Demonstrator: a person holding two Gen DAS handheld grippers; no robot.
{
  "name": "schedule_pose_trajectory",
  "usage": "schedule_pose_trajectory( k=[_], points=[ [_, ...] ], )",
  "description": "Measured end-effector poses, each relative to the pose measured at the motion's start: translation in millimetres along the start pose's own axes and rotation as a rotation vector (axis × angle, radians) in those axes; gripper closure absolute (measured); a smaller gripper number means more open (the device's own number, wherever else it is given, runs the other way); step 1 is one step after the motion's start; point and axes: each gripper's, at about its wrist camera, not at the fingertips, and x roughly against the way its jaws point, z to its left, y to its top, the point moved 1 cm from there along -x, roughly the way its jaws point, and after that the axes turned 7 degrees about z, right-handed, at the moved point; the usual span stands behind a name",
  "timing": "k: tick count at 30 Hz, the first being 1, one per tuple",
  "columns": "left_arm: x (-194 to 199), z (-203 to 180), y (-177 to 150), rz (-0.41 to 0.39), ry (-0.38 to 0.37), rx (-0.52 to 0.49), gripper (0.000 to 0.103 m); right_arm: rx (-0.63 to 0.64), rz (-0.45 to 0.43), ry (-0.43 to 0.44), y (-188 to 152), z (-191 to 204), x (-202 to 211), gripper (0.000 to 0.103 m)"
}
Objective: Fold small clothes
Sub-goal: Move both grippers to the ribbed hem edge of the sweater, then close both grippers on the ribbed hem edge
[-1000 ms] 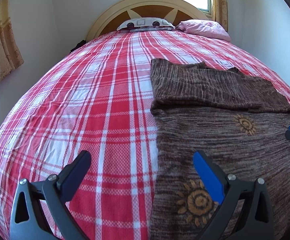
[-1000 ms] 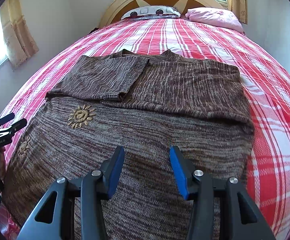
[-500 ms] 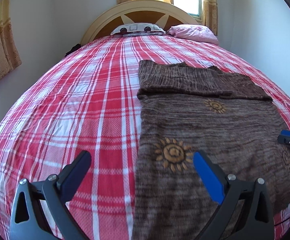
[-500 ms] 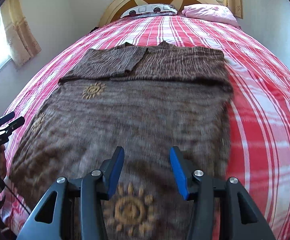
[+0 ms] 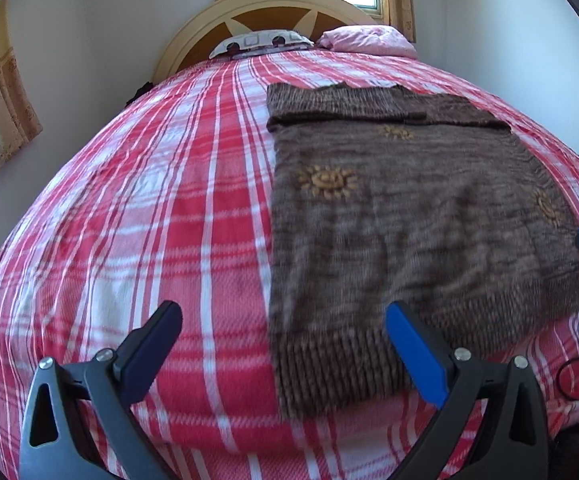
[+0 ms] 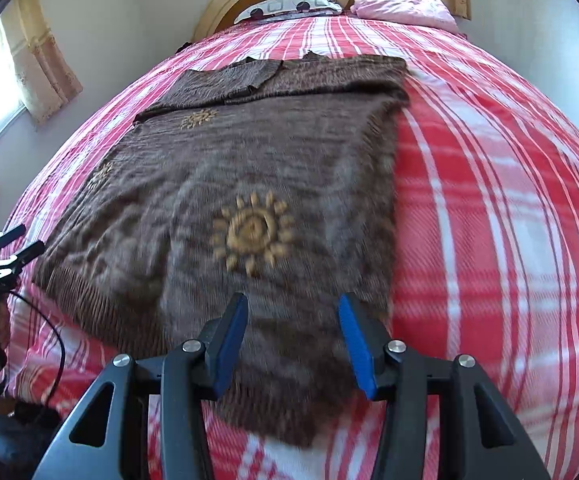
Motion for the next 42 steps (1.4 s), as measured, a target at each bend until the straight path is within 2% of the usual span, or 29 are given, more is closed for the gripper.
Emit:
schedule_pose_trajectory(
  k=[5,8,11,16,19,21,22,25,28,31,34,35,36,37,38,40,42],
  points=[
    [0.7,6.9,-17.6,0.025,-0.04,0.064,0.001,-0.039,0.037,0.006,-29.4,-9.2,3.2,0.054],
    [1.3,6.5,-25.6,0.033,-0.073,0.083,0.007,-0.054,0.06,0.021,-43.5,-13.8,-2.1,0.054],
    [-3.0,6.3,-29.8,0.06,-0.099,0.109,0.014,-0.081,0.088,0.047,-49.7,-19.1,-11.0,0.054],
    [-3.0,8.7,-33.5,0.048,-0.114,0.131,0.015,-0.091,0.084,0.108,-52.8,-17.9,-16.4,0.054],
    [1.5,4.4,-34.5,0.035,-0.151,0.134,0.03,-0.105,0.099,0.141,-55.1,-19.2,-21.4,0.054],
    [4.7,0.5,-33.9,0.031,-0.194,0.125,0.046,-0.105,0.094,0.146,-56.2,-19.2,-20.9,0.054],
    [5.0,-0.5,-33.8,0.032,-0.207,0.123,0.048,-0.101,0.091,0.152,-56.4,-18.7,-20.6,0.058],
    [3.2,-0.5,-34.5,0.037,-0.196,0.118,0.049,-0.102,0.091,0.16,-57.1,-19.0,-21.9,0.062],
    [2.8,0.6,-34.6,0.04,-0.204,0.118,0.048,-0.092,0.085,0.162,-56.4,-17.6,-20.8,0.07],
    [2.9,-0.2,-34.7,0.058,-0.206,0.099,0.045,-0.097,0.081,0.173,-55.8,-18.3,-20.1,0.071],
    [2.3,0.3,-34.4,0.056,-0.216,0.097,0.047,-0.108,0.075,0.193,-55.2,-21.3,-19.5,0.079],
    [3.1,0.5,-35.1,0.052,-0.212,0.093,0.053,-0.111,0.073,0.203,-55.4,-22.1,-18.7,0.084],
    [3.7,0.8,-34.8,0.047,-0.209,0.09,0.067,-0.108,0.069,0.211,-55.1,-22.1,-17.8,0.086],
    [4.6,1.4,-34.7,0.041,-0.213,0.085,0.076,-0.103,0.061,0.221,-54.8,-21.3,-15.8,0.09],
    [5.3,2.7,-34.0,0.038,-0.233,0.086,0.092,-0.101,0.052,0.229,-54.3,-20.8,-13.5,0.092],
    [6.7,5.9,-33.2,0.034,-0.272,0.103,0.095,-0.096,0.035,0.242,-53.6,-20.3,-9.3,0.094],
    [9.9,6.8,-32.4,0.012,-0.277,0.11,0.096,-0.094,0.026,0.26,-53.6,-21.2,-5.1,0.095]
  ],
)
